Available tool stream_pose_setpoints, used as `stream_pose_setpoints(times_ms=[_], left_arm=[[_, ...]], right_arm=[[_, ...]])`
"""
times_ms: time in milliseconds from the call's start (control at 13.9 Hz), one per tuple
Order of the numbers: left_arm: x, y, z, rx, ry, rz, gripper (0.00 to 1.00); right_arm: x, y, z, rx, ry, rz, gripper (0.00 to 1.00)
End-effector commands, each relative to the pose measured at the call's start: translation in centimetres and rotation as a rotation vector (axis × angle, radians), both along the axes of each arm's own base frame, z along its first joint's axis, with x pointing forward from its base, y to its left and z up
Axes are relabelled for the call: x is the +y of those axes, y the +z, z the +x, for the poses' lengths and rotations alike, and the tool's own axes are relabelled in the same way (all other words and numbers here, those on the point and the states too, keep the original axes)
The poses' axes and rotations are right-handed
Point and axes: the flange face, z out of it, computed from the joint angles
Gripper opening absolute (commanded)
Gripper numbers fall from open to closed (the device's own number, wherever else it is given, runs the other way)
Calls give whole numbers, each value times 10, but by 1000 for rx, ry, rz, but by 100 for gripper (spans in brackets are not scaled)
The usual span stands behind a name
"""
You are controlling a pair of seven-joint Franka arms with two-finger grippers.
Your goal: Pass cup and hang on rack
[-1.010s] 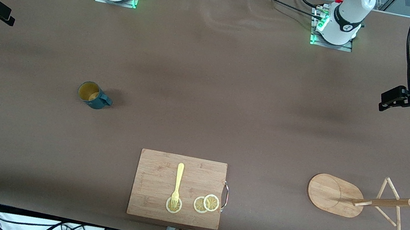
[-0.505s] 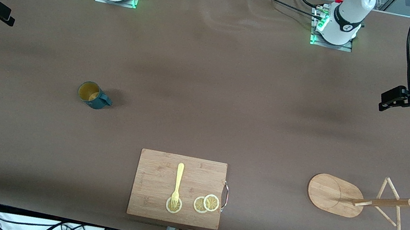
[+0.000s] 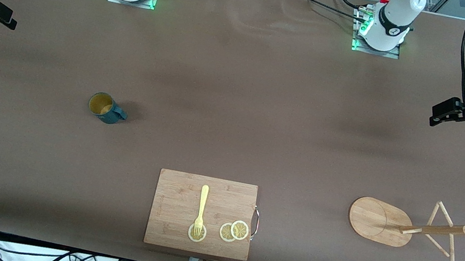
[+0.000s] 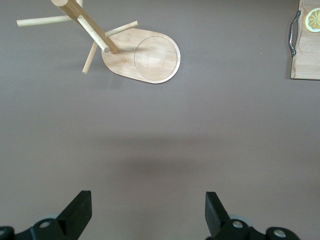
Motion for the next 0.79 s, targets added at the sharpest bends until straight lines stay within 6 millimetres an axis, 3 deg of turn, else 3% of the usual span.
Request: stream_pose_setpoints(times_ms=[0, 361, 649, 722], left_arm=[[2, 6, 3, 2, -15, -12, 100], [1, 6, 3, 2, -16, -13, 100], [1, 7, 3, 0, -16, -13, 100], [1, 6, 3, 3, -16, -13, 100]], right_arm=[[-1, 3, -5, 0, 0, 13, 100], [-4, -7, -4, 29, -14, -7, 100], [2, -23, 11, 32, 8, -6, 100], [5, -35, 17, 49, 3, -4, 100]])
